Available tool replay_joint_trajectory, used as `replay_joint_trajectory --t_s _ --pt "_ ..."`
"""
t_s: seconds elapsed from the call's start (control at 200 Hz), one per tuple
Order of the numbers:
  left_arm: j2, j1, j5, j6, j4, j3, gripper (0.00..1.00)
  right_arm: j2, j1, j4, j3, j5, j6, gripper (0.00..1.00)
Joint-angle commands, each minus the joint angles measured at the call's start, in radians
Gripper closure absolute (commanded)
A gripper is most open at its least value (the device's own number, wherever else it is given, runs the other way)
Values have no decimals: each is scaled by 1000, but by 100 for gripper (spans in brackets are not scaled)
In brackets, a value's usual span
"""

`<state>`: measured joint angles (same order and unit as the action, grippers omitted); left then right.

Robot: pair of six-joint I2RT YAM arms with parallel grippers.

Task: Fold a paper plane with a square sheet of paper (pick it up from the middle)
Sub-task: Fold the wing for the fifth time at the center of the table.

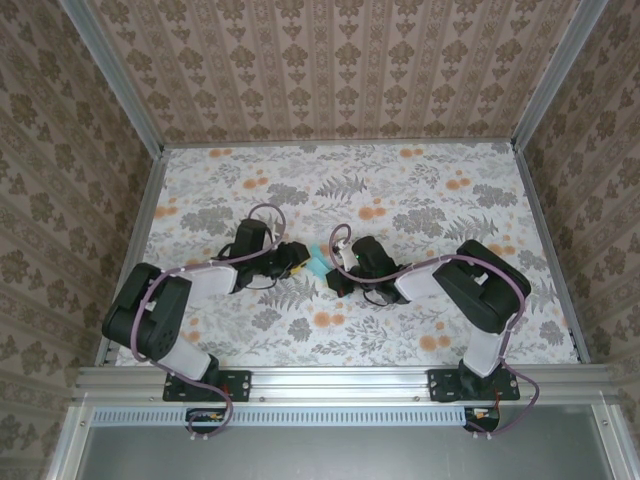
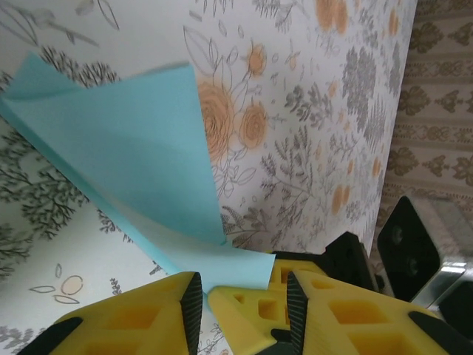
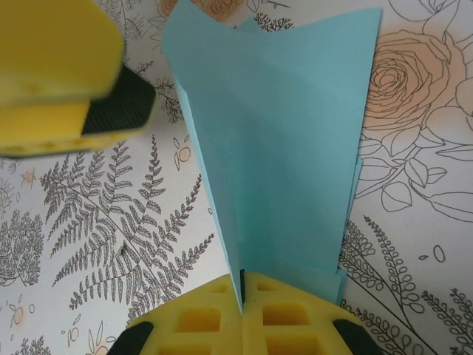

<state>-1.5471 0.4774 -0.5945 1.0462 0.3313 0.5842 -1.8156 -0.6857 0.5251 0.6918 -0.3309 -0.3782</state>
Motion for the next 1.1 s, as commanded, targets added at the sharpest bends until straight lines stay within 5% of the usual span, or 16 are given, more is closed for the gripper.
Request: replay_joint_trajectory --t_s 0.0,1.095 --pt "-26 5 -36 20 76 -18 64 -30 11 -13 23 -60 -54 98" --pt "-147 38 -94 19 174 14 69 -94 103 -46 75 -255 -342 100"
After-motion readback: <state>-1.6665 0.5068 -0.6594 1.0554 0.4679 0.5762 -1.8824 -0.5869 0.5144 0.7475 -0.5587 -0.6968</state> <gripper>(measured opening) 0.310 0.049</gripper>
